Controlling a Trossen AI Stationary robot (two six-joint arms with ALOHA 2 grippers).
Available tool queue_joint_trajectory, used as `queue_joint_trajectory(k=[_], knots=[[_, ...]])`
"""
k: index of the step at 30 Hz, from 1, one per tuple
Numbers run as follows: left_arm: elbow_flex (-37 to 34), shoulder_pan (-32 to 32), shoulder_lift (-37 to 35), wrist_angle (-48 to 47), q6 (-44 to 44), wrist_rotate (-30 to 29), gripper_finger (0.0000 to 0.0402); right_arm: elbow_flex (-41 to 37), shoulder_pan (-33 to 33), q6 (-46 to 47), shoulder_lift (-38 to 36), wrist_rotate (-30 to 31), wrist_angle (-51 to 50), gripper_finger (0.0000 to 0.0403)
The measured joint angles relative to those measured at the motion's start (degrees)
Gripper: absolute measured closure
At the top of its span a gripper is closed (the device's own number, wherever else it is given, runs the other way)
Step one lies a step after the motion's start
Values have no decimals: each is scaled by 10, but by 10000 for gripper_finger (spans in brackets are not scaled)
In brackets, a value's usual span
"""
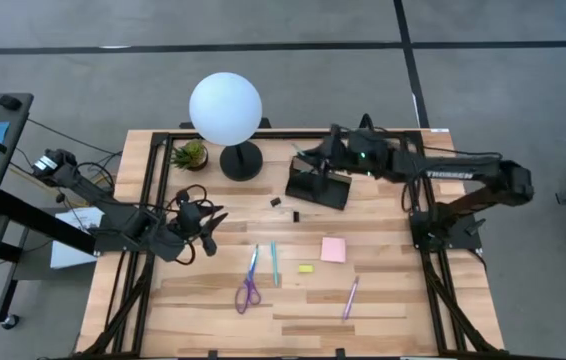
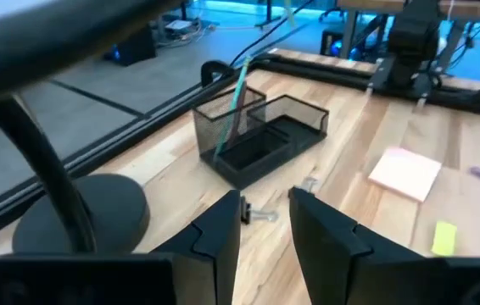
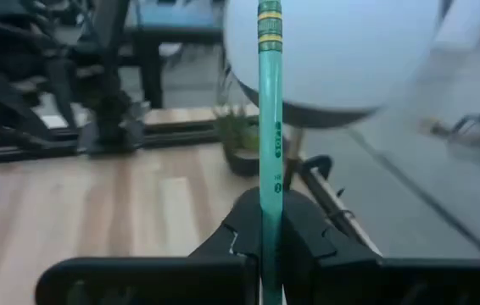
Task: Pick and place office supplies into organizer
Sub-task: Put the blue pencil into the black desk organizer
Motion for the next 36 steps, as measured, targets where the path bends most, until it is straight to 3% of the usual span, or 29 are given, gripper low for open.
queue_joint_trajectory(k=[4,7,11,23,33,36], knots=[[0,0,1,0,3,-2,301,-164,-21,-23,23,-1,307,392],[0,0,0,0,4,-7,301,-221,-40,-31,70,4,503,391],[0,0,0,-3,3,-8,301,-228,-66,-9,134,7,613,392],[0,0,0,-4,2,-6,301,-184,-67,9,270,35,604,388],[0,0,0,-8,1,-6,301,-117,-65,9,279,63,359,382],[0,0,0,-9,0,-5,301,-106,-60,8,278,76,329,377]])
